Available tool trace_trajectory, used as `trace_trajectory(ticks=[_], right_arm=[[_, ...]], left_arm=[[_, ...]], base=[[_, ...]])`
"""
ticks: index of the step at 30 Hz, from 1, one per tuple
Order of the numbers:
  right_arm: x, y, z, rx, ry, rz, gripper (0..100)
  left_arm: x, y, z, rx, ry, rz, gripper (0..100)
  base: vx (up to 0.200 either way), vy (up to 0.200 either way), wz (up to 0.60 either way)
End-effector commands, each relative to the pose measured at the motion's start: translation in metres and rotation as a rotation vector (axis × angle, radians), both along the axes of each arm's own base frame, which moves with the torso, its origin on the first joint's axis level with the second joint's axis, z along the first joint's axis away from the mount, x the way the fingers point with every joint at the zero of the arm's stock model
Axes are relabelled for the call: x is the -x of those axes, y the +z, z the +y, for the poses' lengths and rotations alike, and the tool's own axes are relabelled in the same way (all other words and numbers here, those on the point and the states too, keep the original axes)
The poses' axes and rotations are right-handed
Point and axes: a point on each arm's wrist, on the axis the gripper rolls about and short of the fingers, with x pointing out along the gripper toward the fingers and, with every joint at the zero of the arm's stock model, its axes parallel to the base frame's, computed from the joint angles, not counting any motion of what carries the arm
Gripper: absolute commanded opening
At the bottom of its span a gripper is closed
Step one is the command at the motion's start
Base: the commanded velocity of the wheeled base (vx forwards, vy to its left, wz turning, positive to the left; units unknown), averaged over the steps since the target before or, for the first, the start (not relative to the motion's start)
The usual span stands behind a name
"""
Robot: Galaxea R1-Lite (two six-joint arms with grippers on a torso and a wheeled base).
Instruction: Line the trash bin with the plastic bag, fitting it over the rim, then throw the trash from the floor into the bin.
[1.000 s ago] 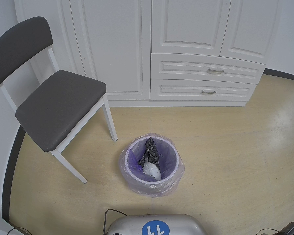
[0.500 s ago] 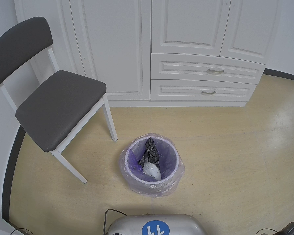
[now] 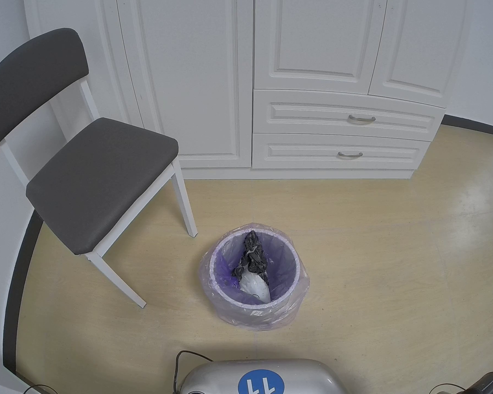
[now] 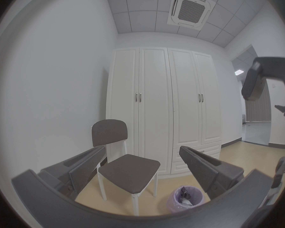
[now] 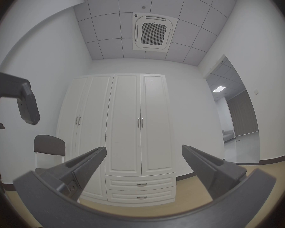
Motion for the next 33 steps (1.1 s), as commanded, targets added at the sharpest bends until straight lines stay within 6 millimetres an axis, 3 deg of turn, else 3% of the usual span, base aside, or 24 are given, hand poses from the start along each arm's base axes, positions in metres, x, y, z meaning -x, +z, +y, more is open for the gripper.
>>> trace_trajectory(ticks=[1,5,12,19,22,27,33], right_arm=[[-0.033,-0.034,0.0,-0.004,0.003,0.038,100],[-0.044,-0.047,0.0,-0.002,0.003,0.078,100],[-0.064,-0.077,0.001,0.023,0.037,0.197,100],[-0.082,-0.113,0.002,0.051,0.074,0.358,100],[-0.084,-0.119,0.002,0.046,0.084,0.413,100],[-0.089,-0.143,0.002,0.026,0.072,0.654,100],[-0.089,-0.15,0.002,0.019,0.098,0.73,100]], left_arm=[[-0.07,-0.077,0.0,-0.05,0.039,0.031,100],[-0.082,-0.104,0.0,-0.047,0.034,0.129,100],[-0.087,-0.129,0.0,-0.028,0.023,0.354,100],[-0.087,-0.136,-0.001,-0.007,0.002,0.447,100],[-0.087,-0.136,-0.001,-0.014,0.005,0.438,100],[-0.087,-0.136,-0.001,-0.013,0.003,0.435,100],[-0.087,-0.136,-0.001,-0.014,0.003,0.435,100]], base=[[0.0,0.0,0.0],[0.0,0.0,0.0],[0.0,0.0,0.0],[0.0,0.0,0.0],[0.0,0.0,0.0],[0.0,0.0,0.0],[0.0,0.0,0.0]])
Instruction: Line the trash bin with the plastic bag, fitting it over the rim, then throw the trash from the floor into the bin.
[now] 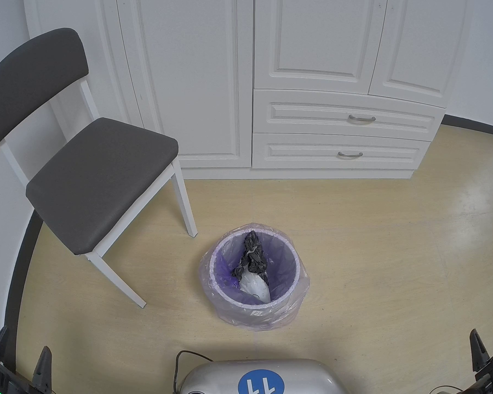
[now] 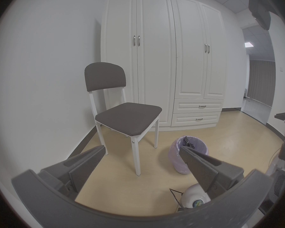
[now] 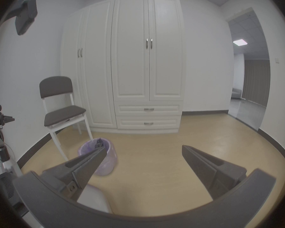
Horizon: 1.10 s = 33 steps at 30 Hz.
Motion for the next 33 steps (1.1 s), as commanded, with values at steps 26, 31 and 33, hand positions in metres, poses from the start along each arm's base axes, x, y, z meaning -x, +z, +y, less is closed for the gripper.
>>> trace_trajectory(ticks=[26,31,33], right_arm=[[-0.0003,-0.0066,0.0,-0.031,0.003,0.017,100],[-0.0003,-0.0066,0.0,-0.031,0.004,0.017,100],[-0.0003,-0.0066,0.0,-0.033,0.003,0.017,100]], left_arm=[[0.0002,-0.003,0.0001,0.011,0.003,-0.006,100],[0.0002,-0.003,0.0001,0.011,0.002,-0.006,100],[0.0002,-0.003,0.0001,0.011,0.002,-0.006,100]], base=[[0.0,0.0,0.0],[0.0,0.0,0.0],[0.0,0.0,0.0]])
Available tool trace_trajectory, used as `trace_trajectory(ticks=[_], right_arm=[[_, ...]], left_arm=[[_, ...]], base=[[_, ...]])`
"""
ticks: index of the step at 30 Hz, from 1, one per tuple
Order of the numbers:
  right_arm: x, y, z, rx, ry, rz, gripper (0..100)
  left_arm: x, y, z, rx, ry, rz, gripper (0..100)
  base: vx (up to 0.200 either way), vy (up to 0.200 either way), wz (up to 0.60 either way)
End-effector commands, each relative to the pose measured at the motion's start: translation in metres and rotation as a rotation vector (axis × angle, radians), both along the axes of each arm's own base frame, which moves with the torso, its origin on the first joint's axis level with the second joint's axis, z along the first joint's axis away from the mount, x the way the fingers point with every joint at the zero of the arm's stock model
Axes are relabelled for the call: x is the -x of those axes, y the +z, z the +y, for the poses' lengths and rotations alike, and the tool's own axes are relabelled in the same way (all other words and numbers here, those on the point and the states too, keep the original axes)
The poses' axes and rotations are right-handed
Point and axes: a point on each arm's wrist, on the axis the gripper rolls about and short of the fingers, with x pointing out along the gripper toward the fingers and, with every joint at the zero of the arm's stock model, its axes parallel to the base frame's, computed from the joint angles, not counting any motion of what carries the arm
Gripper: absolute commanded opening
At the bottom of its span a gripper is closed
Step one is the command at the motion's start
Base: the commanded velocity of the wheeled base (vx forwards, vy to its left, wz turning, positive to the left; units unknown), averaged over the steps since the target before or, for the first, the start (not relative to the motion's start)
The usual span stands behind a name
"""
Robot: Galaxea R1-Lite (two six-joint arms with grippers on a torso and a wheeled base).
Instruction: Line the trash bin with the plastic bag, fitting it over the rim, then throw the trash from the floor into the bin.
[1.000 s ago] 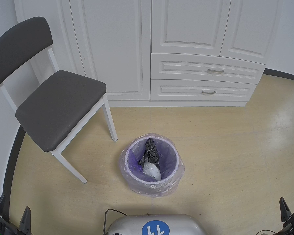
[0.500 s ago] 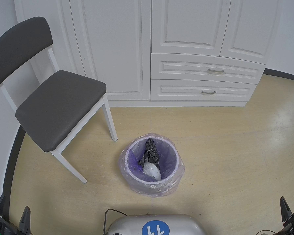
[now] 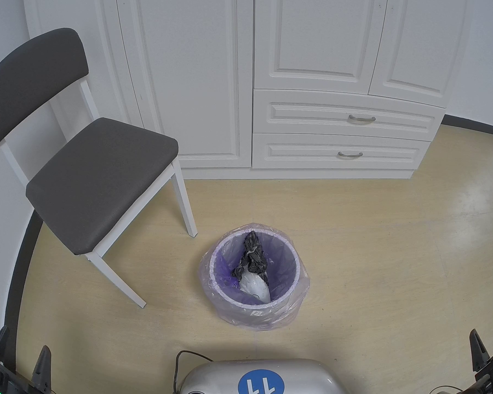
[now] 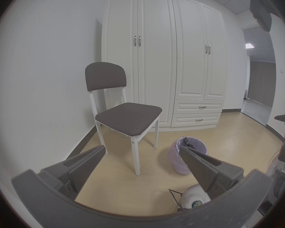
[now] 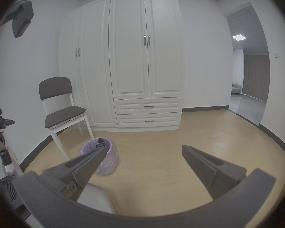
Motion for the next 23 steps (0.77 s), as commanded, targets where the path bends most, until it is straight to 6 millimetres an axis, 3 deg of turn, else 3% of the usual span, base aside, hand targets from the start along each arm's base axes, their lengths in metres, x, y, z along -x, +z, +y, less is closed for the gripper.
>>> trace_trajectory(ticks=[1,23], right_arm=[[-0.0002,-0.0052,0.0,0.0,0.001,0.003,100],[-0.0002,-0.0051,0.0,-0.003,0.001,0.001,100]], left_arm=[[0.0003,-0.0035,0.0,0.0,0.001,-0.003,100],[0.0003,-0.0035,0.0,0.0,0.002,-0.003,100]], base=[[0.0,0.0,0.0],[0.0,0.0,0.0]])
